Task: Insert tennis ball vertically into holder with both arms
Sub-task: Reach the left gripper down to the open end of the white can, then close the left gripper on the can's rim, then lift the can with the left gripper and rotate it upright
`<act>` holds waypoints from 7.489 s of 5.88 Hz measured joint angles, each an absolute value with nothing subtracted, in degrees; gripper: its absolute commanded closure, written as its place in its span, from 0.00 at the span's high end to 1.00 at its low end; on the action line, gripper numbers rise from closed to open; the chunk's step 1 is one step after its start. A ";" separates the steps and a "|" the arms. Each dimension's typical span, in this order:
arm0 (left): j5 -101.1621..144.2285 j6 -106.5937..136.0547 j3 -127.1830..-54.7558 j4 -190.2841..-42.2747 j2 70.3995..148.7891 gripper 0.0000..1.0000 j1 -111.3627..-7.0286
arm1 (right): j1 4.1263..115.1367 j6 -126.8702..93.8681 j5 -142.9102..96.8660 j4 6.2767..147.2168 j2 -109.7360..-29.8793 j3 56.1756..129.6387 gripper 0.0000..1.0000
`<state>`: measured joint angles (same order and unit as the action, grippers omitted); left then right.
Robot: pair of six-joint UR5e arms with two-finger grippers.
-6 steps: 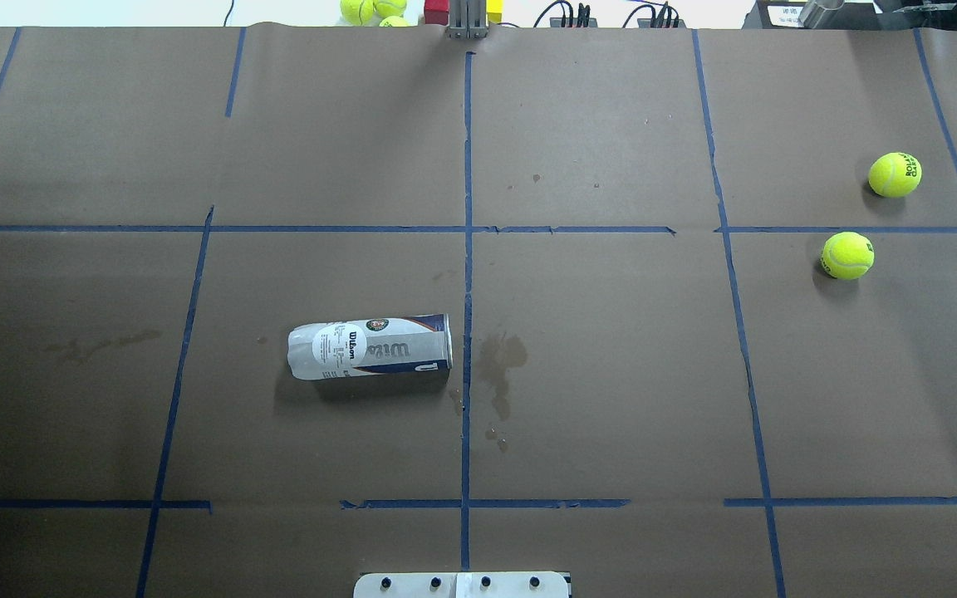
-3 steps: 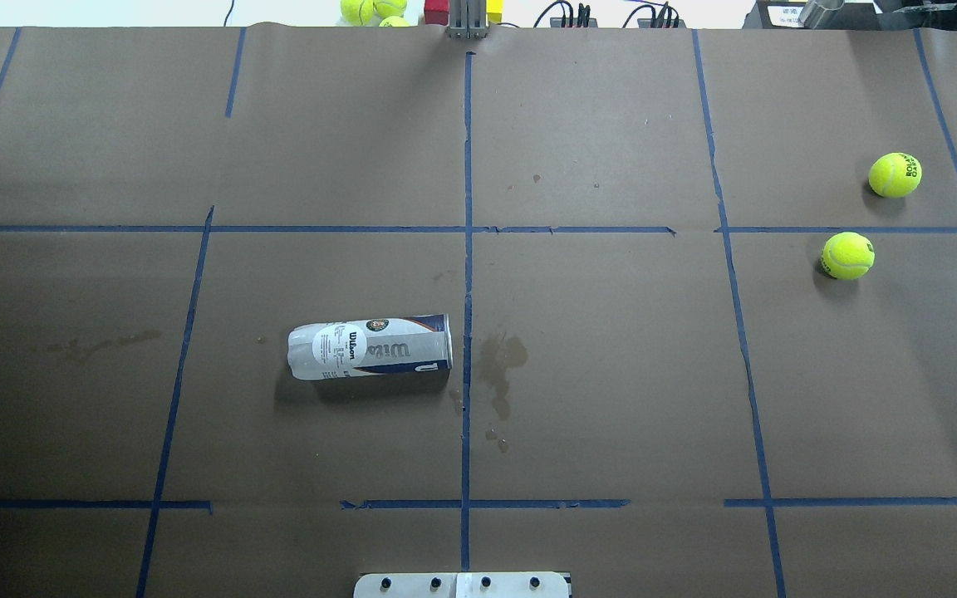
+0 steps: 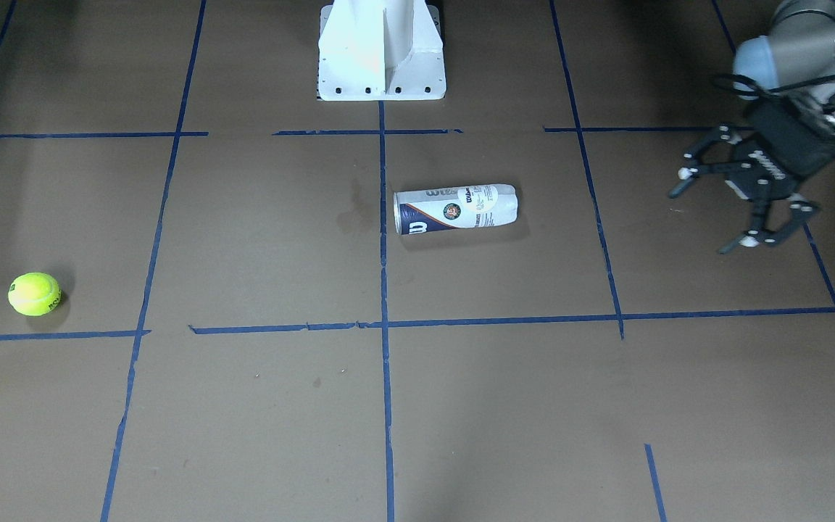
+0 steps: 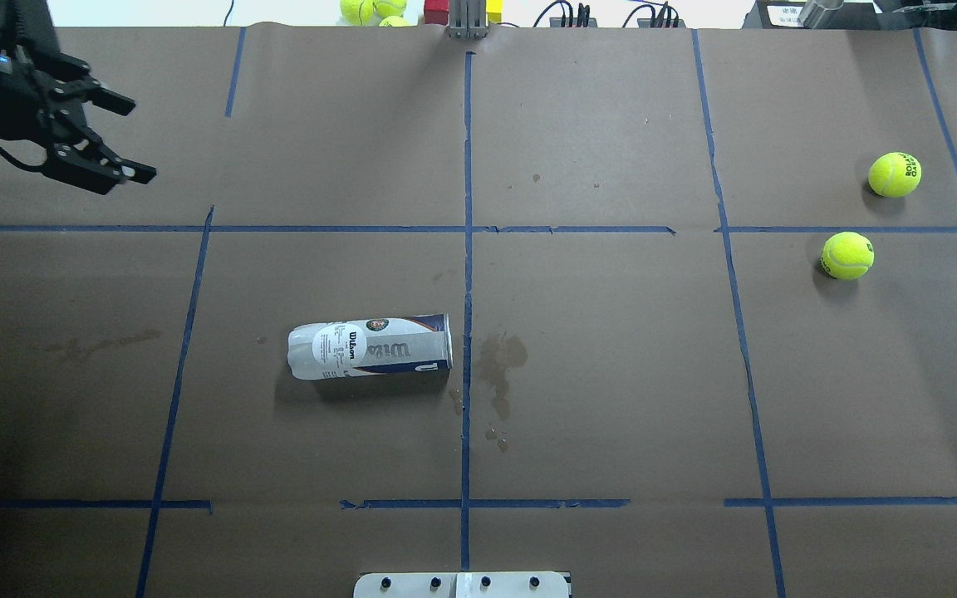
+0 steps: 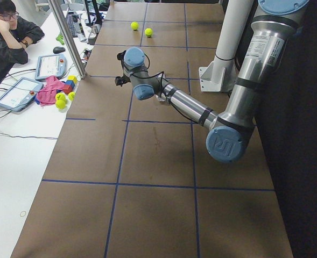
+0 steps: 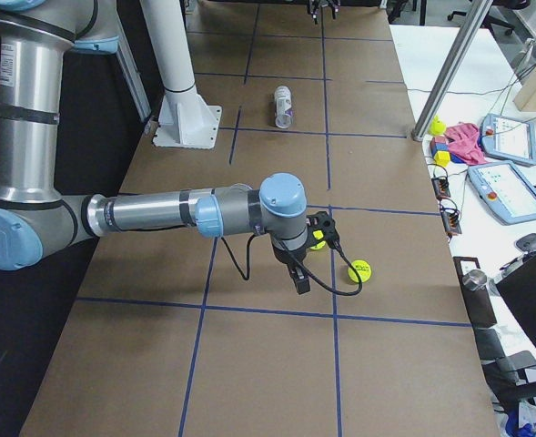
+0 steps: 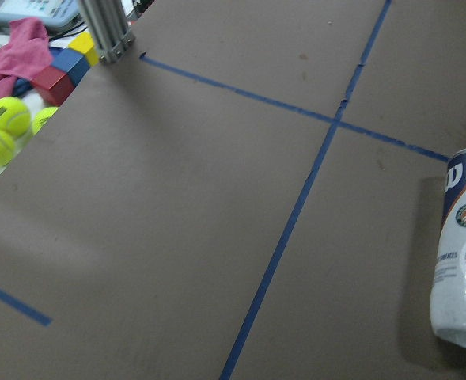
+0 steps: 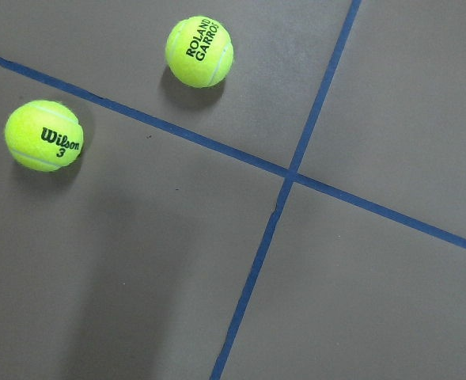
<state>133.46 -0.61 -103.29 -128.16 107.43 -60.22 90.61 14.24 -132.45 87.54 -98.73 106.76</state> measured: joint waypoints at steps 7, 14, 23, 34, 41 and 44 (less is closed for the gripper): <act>115.33 -1.55 -109.74 -81.52 129.80 1.00 -35.74 | 90.62 14.24 -132.45 87.25 -98.64 106.70 1.00; 95.65 -6.65 -95.02 -75.72 137.72 1.00 -24.13 | 90.61 14.24 -132.46 87.19 -98.94 106.22 1.00; 92.29 -5.57 -85.14 -81.08 138.73 0.95 -21.23 | 90.62 14.24 -132.45 87.19 -98.88 105.91 1.00; 91.38 9.49 -99.72 -111.13 138.91 0.86 -26.22 | 90.62 14.24 -132.45 87.19 -98.88 105.73 1.00; 91.31 16.23 -99.61 -127.20 133.39 0.83 -29.68 | 90.62 14.24 -132.48 87.19 -98.96 105.67 1.00; 91.32 16.30 -99.10 -129.38 130.83 0.81 -29.78 | 90.62 14.24 -132.54 87.19 -98.96 105.71 1.00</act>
<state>91.32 16.30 -99.10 -129.38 130.83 -29.78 90.62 14.24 -132.54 87.19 -98.96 105.71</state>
